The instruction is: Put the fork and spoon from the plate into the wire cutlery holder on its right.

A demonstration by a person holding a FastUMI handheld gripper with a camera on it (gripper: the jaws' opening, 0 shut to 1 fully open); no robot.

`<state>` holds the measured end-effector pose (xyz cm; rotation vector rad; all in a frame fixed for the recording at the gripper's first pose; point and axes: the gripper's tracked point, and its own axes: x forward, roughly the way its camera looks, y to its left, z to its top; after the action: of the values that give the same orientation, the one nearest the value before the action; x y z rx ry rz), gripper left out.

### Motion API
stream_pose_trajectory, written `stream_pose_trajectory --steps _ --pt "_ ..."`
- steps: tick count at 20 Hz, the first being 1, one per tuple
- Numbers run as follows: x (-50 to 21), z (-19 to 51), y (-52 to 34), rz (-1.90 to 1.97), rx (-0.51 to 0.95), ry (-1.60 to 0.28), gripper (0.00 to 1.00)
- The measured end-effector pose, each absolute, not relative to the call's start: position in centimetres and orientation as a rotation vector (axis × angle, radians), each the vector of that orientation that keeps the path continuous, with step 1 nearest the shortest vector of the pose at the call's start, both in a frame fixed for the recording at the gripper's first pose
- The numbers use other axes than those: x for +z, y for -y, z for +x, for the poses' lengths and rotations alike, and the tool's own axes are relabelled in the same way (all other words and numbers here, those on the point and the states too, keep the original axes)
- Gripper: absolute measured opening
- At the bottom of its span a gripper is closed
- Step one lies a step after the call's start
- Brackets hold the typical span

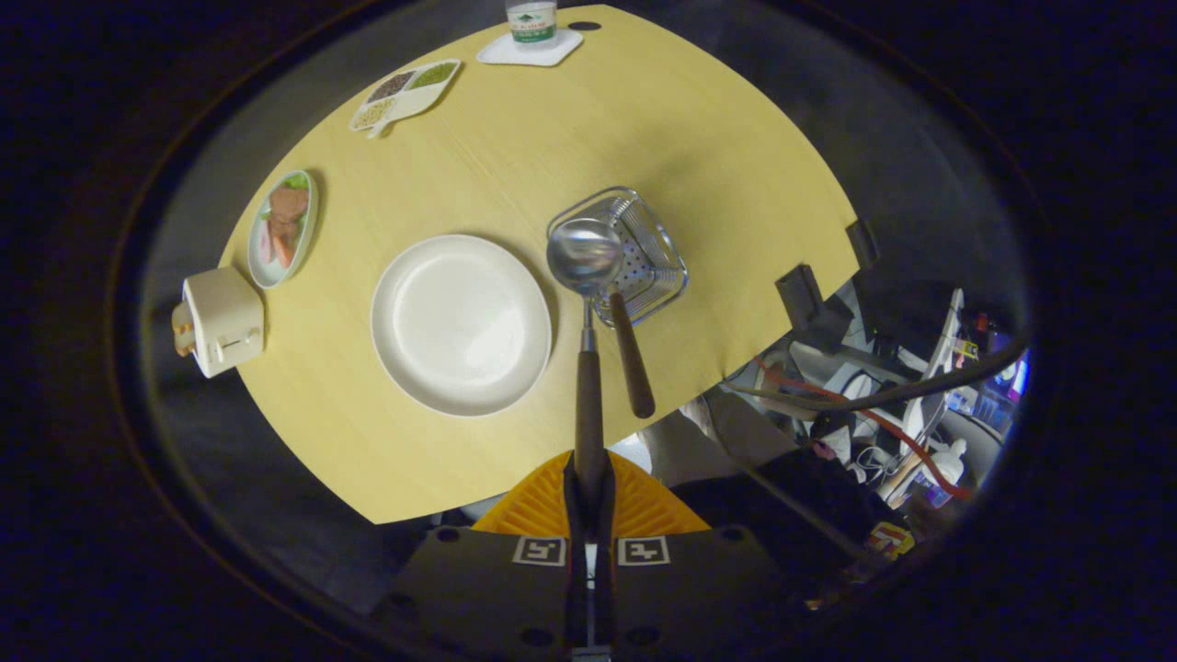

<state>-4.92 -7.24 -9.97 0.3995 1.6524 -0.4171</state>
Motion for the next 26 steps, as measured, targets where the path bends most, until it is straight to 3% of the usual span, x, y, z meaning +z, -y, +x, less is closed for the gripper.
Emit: stream_pose_trajectory --steps 10,17,23,26 --pt "-12.7 -2.4 5.8 0.757 -0.452 -1.756 0.06" --pt "-14.0 -1.8 6.9 0.746 -0.450 -1.789 0.09" --pt "-14.2 -2.3 6.9 0.692 -0.406 -1.800 0.25" --pt "-13.7 -2.7 6.8 0.627 -0.383 -1.784 0.45"
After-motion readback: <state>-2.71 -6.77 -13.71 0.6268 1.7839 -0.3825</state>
